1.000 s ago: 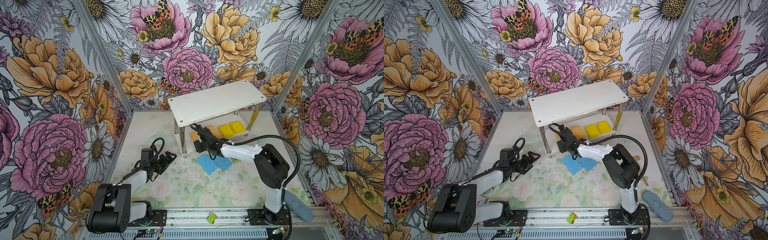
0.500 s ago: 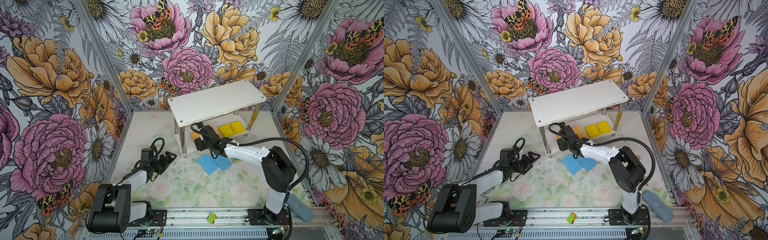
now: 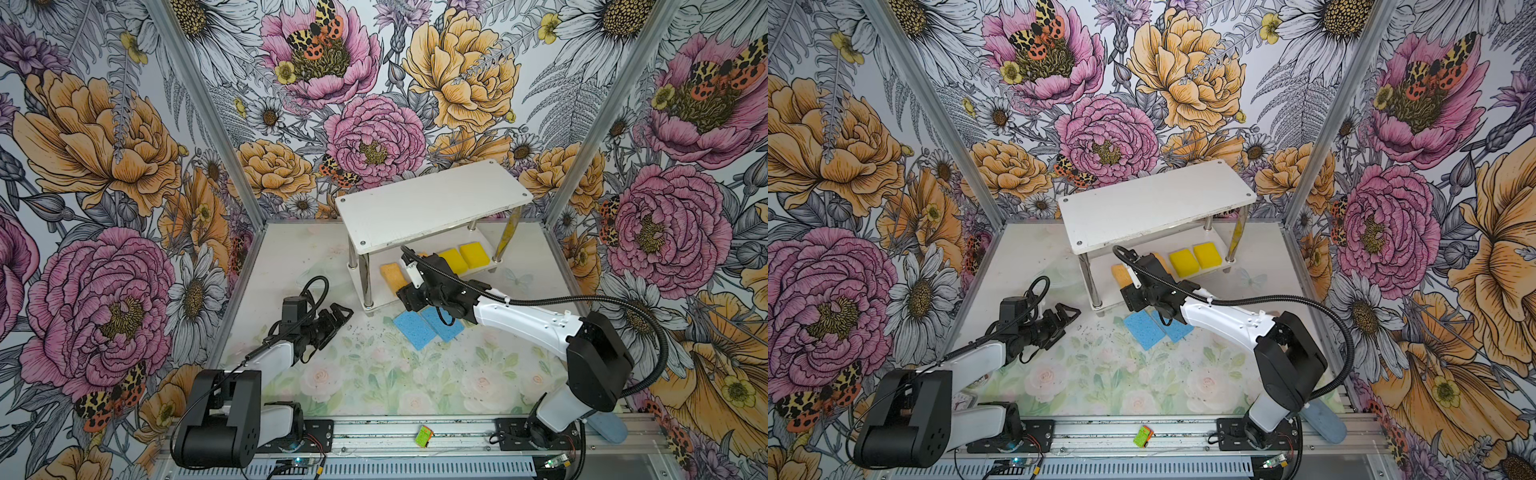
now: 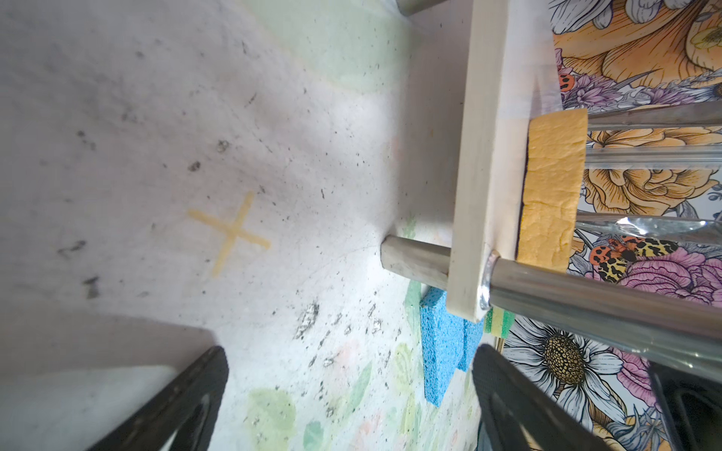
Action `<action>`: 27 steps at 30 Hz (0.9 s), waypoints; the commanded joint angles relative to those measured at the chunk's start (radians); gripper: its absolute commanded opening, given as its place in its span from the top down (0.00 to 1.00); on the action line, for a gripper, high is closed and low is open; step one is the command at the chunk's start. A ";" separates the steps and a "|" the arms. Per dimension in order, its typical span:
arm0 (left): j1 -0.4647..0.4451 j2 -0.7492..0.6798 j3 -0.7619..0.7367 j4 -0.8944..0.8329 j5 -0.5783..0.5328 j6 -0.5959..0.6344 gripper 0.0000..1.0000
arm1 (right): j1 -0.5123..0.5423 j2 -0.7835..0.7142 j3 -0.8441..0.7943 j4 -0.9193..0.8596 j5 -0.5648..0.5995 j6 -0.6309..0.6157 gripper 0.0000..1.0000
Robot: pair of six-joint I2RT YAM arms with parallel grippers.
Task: Place and organize the cleaning sponges onto the shelf
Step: 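Open the right gripper and withdraw it from the shelf, then move the open right gripper down over a blue sponge on the table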
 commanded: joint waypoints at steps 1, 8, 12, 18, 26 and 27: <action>0.008 -0.008 0.018 -0.006 0.009 0.019 0.01 | 0.002 -0.083 -0.053 -0.058 -0.067 -0.027 0.28; -0.005 0.010 0.046 0.002 0.003 0.007 0.01 | 0.002 -0.191 -0.158 -0.109 -0.097 0.012 0.26; -0.014 0.028 0.060 0.006 0.001 0.006 0.01 | 0.000 -0.205 -0.218 -0.112 -0.146 0.032 0.25; -0.025 0.064 0.073 0.017 0.006 0.003 0.01 | 0.000 -0.136 -0.262 -0.108 -0.171 0.074 0.25; -0.026 0.070 0.071 0.019 0.004 0.006 0.01 | 0.002 -0.037 -0.248 -0.060 -0.207 0.080 0.25; -0.024 0.072 0.070 0.021 0.005 0.007 0.01 | 0.002 -0.024 -0.243 -0.053 -0.213 0.083 0.25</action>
